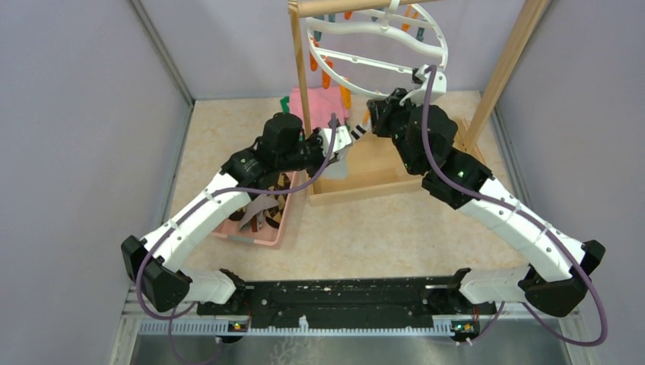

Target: Remove the socks clipped to the hanger

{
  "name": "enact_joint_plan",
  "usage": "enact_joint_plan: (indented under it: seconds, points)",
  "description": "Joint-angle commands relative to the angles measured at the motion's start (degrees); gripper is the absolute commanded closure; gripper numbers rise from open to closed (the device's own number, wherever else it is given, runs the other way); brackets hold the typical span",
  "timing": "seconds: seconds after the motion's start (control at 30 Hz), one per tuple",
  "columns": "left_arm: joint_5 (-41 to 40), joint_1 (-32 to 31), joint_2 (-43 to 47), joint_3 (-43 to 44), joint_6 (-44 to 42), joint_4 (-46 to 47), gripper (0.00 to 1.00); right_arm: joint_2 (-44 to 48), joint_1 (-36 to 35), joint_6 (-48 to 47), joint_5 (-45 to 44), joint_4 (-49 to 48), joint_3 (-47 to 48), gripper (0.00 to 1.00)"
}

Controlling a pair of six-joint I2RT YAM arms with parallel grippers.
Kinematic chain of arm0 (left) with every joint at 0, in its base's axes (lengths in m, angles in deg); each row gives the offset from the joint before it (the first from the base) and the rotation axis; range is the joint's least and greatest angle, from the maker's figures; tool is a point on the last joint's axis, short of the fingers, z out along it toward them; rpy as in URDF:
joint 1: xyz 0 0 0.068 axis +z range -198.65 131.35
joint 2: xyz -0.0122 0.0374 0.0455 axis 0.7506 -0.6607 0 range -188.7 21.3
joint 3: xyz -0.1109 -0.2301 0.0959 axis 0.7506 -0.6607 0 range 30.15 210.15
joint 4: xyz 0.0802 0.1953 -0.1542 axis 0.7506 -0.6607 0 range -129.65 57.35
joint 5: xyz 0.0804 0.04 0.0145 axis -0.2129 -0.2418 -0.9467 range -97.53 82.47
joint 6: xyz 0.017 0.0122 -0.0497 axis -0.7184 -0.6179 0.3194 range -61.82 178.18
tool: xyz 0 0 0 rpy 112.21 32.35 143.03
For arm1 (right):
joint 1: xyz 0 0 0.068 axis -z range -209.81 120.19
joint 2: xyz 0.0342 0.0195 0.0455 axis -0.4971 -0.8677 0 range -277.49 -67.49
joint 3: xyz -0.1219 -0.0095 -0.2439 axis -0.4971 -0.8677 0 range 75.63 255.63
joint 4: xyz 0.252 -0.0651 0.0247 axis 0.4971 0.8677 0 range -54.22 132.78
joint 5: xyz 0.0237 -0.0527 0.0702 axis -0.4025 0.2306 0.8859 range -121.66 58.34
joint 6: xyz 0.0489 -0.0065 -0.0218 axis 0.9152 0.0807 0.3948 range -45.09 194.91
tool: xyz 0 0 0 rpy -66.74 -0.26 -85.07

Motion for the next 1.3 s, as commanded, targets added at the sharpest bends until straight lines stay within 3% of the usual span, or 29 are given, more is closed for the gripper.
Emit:
enact_joint_plan:
  seconds: [0.0,0.13,0.23,0.4,0.57,0.6,0.67,0.7,0.8,0.87,1.07,1.17,1.27]
  points:
    - [-5.3,0.5,3.6,-2.6,-1.1,-1.8,1.00,-0.3,0.9,0.5,1.2,-1.8,2.2,1.00]
    - [-4.1,7.0,8.8,-6.4,-0.1,-5.5,1.00,-0.6,1.2,0.8,2.2,-2.1,1.4,1.00]
    - [-2.1,15.8,12.5,-8.7,-0.3,-9.8,1.00,-0.6,1.4,0.9,2.8,-2.4,0.9,1.00]
    - [-3.1,25.9,19.2,-16.7,-4.9,-12.4,1.00,-0.3,1.5,1.5,3.8,-2.4,-0.2,1.00]
    - [-9.4,27.2,22.0,-25.1,-4.6,-8.4,1.00,1.3,1.6,2.8,4.9,-1.0,-2.7,0.77]
    - [-11.0,27.5,21.5,-26.0,-4.2,-7.3,1.00,1.8,1.6,3.6,5.2,0.0,-3.4,0.70]
    - [-11.6,28.6,18.8,-24.5,-2.8,-7.5,0.99,3.5,1.6,5.8,6.0,1.8,-6.2,0.44]
    - [-10.9,29.3,17.3,-23.1,-1.8,-8.7,0.89,4.6,1.6,6.8,6.6,2.3,-8.3,0.31]
    - [-8.7,31.0,13.9,-19.6,0.1,-10.3,0.28,8.2,1.6,9.5,7.0,4.9,-14.4,0.04]
    - [-8.2,32.2,12.3,-18.0,0.8,-10.9,0.03,11.0,1.6,10.8,6.0,7.1,-18.3,0.01]
    - [-4.4,34.9,10.5,-14.4,0.3,-14.8,0.01,20.8,6.1,12.4,3.4,12.7,-25.9,0.01]
    - [1.1,35.3,8.7,-9.4,0.0,-20.5,0.01,23.6,14.2,10.4,6.5,11.1,-28.4,0.01]
    - [6.4,35.4,6.7,-2.6,0.1,-25.7,0.01,20.8,26.5,9.7,14.0,9.0,-28.2,0.01]
